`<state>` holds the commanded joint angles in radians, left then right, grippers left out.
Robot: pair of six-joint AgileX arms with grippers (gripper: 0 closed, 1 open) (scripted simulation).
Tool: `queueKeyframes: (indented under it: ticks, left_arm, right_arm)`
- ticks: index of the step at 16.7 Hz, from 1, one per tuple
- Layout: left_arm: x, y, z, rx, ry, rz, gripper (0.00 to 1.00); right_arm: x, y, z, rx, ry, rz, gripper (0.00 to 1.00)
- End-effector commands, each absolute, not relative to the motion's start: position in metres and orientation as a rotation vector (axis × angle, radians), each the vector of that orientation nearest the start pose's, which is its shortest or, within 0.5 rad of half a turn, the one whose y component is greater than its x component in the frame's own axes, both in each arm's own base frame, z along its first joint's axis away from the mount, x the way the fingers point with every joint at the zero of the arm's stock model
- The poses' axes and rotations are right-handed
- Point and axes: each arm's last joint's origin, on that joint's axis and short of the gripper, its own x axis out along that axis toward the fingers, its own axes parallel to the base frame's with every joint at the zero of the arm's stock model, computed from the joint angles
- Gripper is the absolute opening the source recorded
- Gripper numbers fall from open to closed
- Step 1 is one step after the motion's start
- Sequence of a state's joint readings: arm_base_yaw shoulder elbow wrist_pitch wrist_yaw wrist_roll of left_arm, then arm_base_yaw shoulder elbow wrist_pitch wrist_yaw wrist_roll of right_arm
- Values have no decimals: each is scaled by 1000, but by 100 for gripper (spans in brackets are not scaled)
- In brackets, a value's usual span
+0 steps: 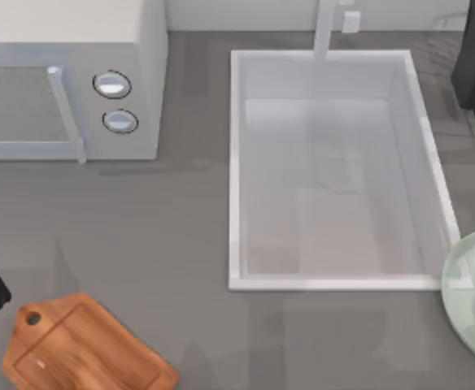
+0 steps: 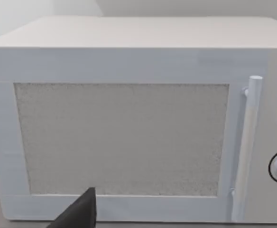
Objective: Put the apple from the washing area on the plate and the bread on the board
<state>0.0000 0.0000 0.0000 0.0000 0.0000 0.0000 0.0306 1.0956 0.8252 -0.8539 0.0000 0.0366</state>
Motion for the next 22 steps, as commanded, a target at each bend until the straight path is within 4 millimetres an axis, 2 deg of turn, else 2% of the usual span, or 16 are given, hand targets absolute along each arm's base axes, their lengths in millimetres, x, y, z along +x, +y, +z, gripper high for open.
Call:
queueKeyframes:
  ticks: [3, 6, 8, 11, 15, 22]
  left_arm:
    - [106, -1, 160, 0, 0, 0, 100]
    - [106, -1, 160, 0, 0, 0, 100]
    - [106, -1, 160, 0, 0, 0, 100]
    - [106, -1, 160, 0, 0, 0, 100]
    - [106, -1, 160, 0, 0, 0, 100]
    - [106, 0, 165, 17, 27, 8, 100]
  right_arm:
    - [161, 4, 234, 17, 821, 10, 100]
    - [129, 2, 218, 15, 504, 11, 100]
    - [115, 0, 203, 11, 318, 9, 100]
    - [107, -1, 178, 5, 116, 4, 100]
    - [106, -1, 160, 0, 2, 0, 100]
    - [106, -1, 160, 0, 0, 0, 100]
